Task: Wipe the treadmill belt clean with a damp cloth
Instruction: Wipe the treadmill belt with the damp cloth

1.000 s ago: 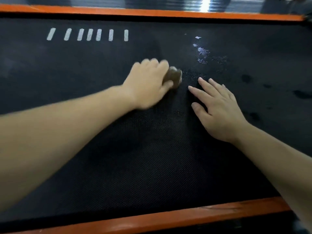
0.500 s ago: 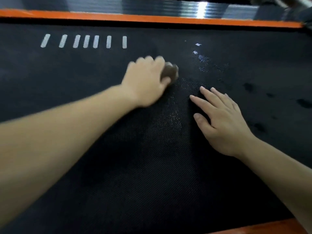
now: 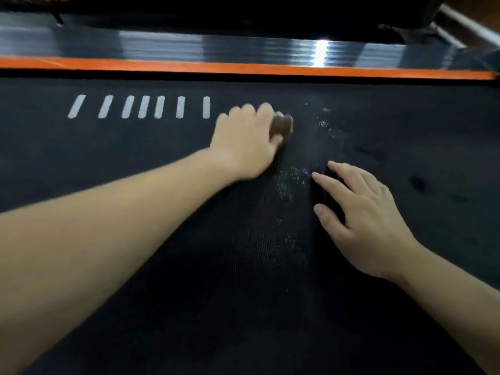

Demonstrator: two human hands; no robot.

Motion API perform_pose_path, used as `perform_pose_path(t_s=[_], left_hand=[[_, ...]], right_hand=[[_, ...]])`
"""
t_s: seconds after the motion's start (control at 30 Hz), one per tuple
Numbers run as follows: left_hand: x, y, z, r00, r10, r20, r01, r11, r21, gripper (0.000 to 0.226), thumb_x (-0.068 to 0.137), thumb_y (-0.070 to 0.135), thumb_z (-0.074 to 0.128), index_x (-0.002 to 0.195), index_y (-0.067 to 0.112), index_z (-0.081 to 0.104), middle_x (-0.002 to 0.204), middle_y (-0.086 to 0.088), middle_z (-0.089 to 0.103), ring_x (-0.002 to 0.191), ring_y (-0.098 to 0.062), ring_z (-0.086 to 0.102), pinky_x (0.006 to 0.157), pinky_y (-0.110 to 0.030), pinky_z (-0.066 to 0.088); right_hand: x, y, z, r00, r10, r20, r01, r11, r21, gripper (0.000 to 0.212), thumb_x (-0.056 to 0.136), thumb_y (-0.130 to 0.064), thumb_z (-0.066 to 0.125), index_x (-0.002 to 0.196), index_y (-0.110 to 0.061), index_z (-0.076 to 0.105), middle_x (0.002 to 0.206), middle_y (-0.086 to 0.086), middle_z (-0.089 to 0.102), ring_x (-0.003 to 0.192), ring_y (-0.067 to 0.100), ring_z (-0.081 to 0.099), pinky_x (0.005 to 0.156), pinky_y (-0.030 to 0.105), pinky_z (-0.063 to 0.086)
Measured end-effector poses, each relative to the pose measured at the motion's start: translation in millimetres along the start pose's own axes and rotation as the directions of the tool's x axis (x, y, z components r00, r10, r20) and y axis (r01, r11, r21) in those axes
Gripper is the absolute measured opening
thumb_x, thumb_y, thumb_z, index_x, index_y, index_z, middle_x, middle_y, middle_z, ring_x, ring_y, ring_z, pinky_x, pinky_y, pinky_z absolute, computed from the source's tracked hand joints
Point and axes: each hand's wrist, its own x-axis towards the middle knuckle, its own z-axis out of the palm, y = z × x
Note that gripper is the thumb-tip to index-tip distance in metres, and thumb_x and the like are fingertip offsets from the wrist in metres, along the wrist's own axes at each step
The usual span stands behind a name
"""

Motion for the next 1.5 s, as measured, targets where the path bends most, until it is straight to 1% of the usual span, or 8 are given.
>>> perform_pose_path(t_s=[0.1, 0.37, 0.57, 0.7, 0.8, 1.0, 1.27, 1.5], left_hand=[[-1, -1, 0, 0.987, 0.163, 0.006, -0.163, 0.987, -0.011, 0.04, 0.098, 0.049, 0.05, 0.118, 0.016, 0.047, 0.12, -0.015, 0.058, 0.112, -0.039, 0.054, 0.089, -0.047, 0.039], [92, -24, 7, 0.954, -0.297, 0.031, 0.298, 0.954, -0.022, 0.046, 0.103, 0.048, 0.043, 0.134, 0.014, 0.043, 0.138, -0.019, 0.049, 0.13, -0.04, 0.042, 0.106, -0.052, 0.031], [71, -10, 10, 0.999, -0.049, 0.013, 0.049, 0.999, 0.003, 0.045, 0.1, 0.049, 0.049, 0.127, 0.014, 0.047, 0.129, -0.018, 0.055, 0.121, -0.041, 0.05, 0.098, -0.05, 0.037], [104, -27, 8, 0.946, -0.323, -0.005, 0.323, 0.944, 0.074, 0.048, 0.102, 0.047, 0.047, 0.134, 0.011, 0.042, 0.14, -0.02, 0.048, 0.131, -0.041, 0.043, 0.106, -0.052, 0.032], [106, -26, 11, 0.931, -0.366, -0.001, 0.366, 0.931, 0.008, 0.047, 0.102, 0.046, 0.047, 0.134, 0.012, 0.042, 0.14, -0.019, 0.049, 0.132, -0.04, 0.042, 0.107, -0.052, 0.031], [55, 37, 21, 0.994, 0.112, -0.005, -0.112, 0.991, -0.074, 0.041, 0.098, 0.049, 0.051, 0.123, 0.017, 0.05, 0.126, -0.014, 0.057, 0.118, -0.037, 0.052, 0.095, -0.047, 0.038], [114, 8, 15, 0.952, -0.306, 0.015, 0.305, 0.952, 0.022, 0.049, 0.103, 0.047, 0.045, 0.138, 0.014, 0.041, 0.142, -0.017, 0.047, 0.132, -0.037, 0.042, 0.107, -0.048, 0.032], [60, 53, 24, 0.995, 0.099, 0.018, -0.098, 0.995, -0.032, 0.045, 0.098, 0.05, 0.051, 0.126, 0.015, 0.048, 0.129, -0.016, 0.057, 0.12, -0.039, 0.052, 0.097, -0.048, 0.039]], right_hand=[[-2, 0, 2, 1.0, -0.007, -0.008, 0.007, 1.0, -0.006, 0.064, 0.092, -0.06, 0.024, 0.15, -0.037, 0.038, 0.16, -0.009, 0.026, 0.15, 0.014, 0.015, 0.122, 0.039, 0.017], [-2, 1, 2, 0.999, -0.028, -0.037, 0.028, 1.0, 0.01, 0.062, 0.093, -0.058, 0.029, 0.15, -0.035, 0.04, 0.159, -0.008, 0.028, 0.15, 0.014, 0.017, 0.122, 0.041, 0.018], [-2, 2, 1, 0.999, -0.017, -0.031, 0.017, 1.0, 0.013, 0.062, 0.093, -0.06, 0.028, 0.149, -0.037, 0.04, 0.16, -0.008, 0.028, 0.151, 0.013, 0.016, 0.123, 0.039, 0.016], [-2, 3, 1, 1.0, -0.016, -0.003, 0.016, 1.0, 0.005, 0.062, 0.093, -0.062, 0.025, 0.151, -0.04, 0.035, 0.162, -0.009, 0.021, 0.152, 0.012, 0.009, 0.123, 0.035, 0.008], [-3, 1, 2, 1.0, -0.018, -0.019, 0.018, 1.0, -0.001, 0.062, 0.093, -0.061, 0.027, 0.15, -0.038, 0.038, 0.161, -0.008, 0.025, 0.152, 0.013, 0.012, 0.123, 0.036, 0.01], [-3, 1, 2, 0.999, -0.014, -0.038, 0.014, 1.0, 0.011, 0.061, 0.093, -0.06, 0.03, 0.149, -0.036, 0.042, 0.159, -0.006, 0.031, 0.15, 0.015, 0.019, 0.123, 0.039, 0.018], [-2, 3, 2, 0.999, -0.032, -0.029, 0.033, 0.999, 0.011, 0.062, 0.094, -0.06, 0.028, 0.149, -0.035, 0.04, 0.16, -0.006, 0.026, 0.151, 0.015, 0.014, 0.124, 0.04, 0.014], [-3, 3, 4, 0.996, -0.02, -0.084, 0.022, 0.999, 0.024, 0.062, 0.093, -0.056, 0.034, 0.146, -0.027, 0.045, 0.156, -0.004, 0.036, 0.148, 0.015, 0.023, 0.123, 0.038, 0.018]])
